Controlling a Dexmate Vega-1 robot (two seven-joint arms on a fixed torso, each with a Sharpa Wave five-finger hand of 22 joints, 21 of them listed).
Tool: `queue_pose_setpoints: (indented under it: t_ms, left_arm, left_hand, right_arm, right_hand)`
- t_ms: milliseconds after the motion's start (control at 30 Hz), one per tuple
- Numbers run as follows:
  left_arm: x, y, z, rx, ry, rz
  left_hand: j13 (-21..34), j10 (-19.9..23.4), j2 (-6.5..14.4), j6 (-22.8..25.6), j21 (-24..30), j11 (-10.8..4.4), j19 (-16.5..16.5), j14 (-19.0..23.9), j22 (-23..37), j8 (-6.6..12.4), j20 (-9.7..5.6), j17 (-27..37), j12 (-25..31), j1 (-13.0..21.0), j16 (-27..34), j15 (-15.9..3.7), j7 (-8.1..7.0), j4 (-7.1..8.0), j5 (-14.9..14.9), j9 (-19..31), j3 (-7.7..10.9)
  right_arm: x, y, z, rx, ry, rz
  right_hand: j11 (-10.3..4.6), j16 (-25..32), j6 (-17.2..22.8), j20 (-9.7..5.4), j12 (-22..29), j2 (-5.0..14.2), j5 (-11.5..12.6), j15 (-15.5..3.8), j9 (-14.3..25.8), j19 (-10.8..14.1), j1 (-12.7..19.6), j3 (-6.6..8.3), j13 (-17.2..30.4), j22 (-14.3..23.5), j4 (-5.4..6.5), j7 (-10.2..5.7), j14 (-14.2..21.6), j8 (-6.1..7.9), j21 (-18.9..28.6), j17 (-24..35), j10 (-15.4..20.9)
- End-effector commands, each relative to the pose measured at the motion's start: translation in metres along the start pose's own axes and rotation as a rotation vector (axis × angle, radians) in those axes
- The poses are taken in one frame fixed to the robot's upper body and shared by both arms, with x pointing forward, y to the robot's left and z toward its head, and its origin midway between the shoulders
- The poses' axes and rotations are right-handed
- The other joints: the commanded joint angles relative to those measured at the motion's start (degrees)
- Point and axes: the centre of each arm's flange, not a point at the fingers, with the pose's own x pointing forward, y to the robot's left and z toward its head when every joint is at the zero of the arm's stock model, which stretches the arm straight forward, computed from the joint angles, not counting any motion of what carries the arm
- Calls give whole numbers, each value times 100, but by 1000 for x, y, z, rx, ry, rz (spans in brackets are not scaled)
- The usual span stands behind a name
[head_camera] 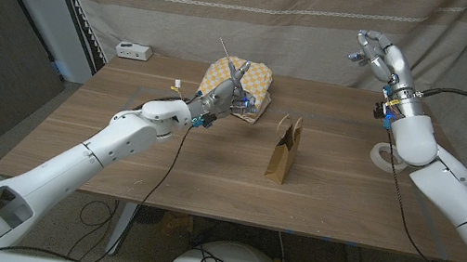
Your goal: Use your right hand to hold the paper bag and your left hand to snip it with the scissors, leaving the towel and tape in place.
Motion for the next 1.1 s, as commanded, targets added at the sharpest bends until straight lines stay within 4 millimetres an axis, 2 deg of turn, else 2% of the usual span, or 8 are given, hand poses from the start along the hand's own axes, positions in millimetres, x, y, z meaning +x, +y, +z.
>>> queue_pose_setpoints:
  t_ms: [33, 133, 233, 467, 567, 667, 833, 1100]
  left_arm:
    - [-1, 3, -1, 17, 28, -17]
    - [-1, 3, -1, 28, 35, -22]
    - [1, 4, 0, 33, 48, -43]
    - [1, 3, 0, 64, 86, -68]
    - [-1, 3, 4, 89, 93, -79]
    - [-4, 4, 9, 154, 153, -105]
    - [-10, 6, 7, 151, 198, -116]
    - [-20, 4, 4, 140, 240, -141]
  left_hand:
    - [-61, 230, 22, 526, 49, 35, 90, 146, 35, 1115, -55, -59, -59, -52, 100, -284, 429, -51, 64, 758, -8]
    - [127, 405, 32, 709, 56, 73, 92, 197, 62, 1748, -91, -57, 92, -73, 169, -274, 547, -46, 75, 768, -6]
    - [156, 493, 40, 789, 63, 146, 98, 230, 84, 2227, -113, -63, 116, -94, 219, -247, 530, -38, 89, 770, -4]
    - [344, 540, 8, 835, 95, 263, 152, 276, 134, 3027, -124, -88, 214, -255, 287, -165, 482, 6, 58, 768, -32]
    - [505, 474, -6, 807, 101, 278, 180, 204, 137, 3234, -114, 1, 289, -326, 333, -139, 463, 20, 32, 767, -40]
    - [284, 301, -36, 668, 80, 297, 204, 34, 112, 3659, -91, -43, 60, -424, 282, -104, 410, 10, -40, 760, -51]
    - [-24, 132, -59, 439, 20, 388, 166, -156, 65, 3939, -33, -91, -229, -655, 222, -23, 376, 32, -142, 755, -79]
    - [-473, 18, -51, 133, -70, 464, 67, -344, -20, 3994, 43, -225, -599, -1134, 149, 88, 419, 93, -278, 756, -78]
  right_arm:
    - [2, -8, 0, -19, 1, -18]
    - [1, -11, 0, -23, 2, -24]
    - [1, -14, 1, -29, 2, -30]
    - [2, -24, 3, -45, 1, -40]
    - [2, -26, 3, -48, 2, -40]
    - [3, -29, 2, -50, 5, -41]
    - [3, -32, -1, -50, 14, -38]
    - [-2, -32, -4, -48, 23, -37]
  right_hand:
    - [20, -11, 57, -337, 52, 11, -2, -591, 25, -11, -40, -30, 11, 20, -29, 15, -53, -16, 1, -8, 11]
    - [24, -13, 59, -336, 54, 10, -3, -581, 26, -11, -42, -31, 9, 20, -30, 10, -57, -22, -1, -10, 14]
    - [19, -12, 59, -334, 50, 7, -4, -570, 26, -10, -46, -32, 6, 20, -33, 9, -51, -30, -4, -14, 1]
    - [29, -24, 44, -334, 53, -5, -7, -560, 27, -12, -65, -40, 5, 20, -35, 24, -69, -59, -15, -25, -8]
    - [28, -31, 42, -330, 55, -11, -9, -557, 28, -14, -77, -45, 8, 20, -34, 27, -82, -69, -20, -30, -13]
    - [28, -38, 24, -323, 59, -15, -11, -556, 28, -23, -88, -49, 12, 20, -33, 33, -94, -86, -28, -35, -17]
    - [55, -58, 3, -300, 49, -35, -17, -535, 30, -52, -125, -66, 9, 19, -26, 43, -131, -116, -47, -46, -53]
    - [53, -93, -29, -267, 57, -60, -26, -522, 32, -95, -174, -87, 24, 18, -19, 53, -197, -163, -79, -63, -82]
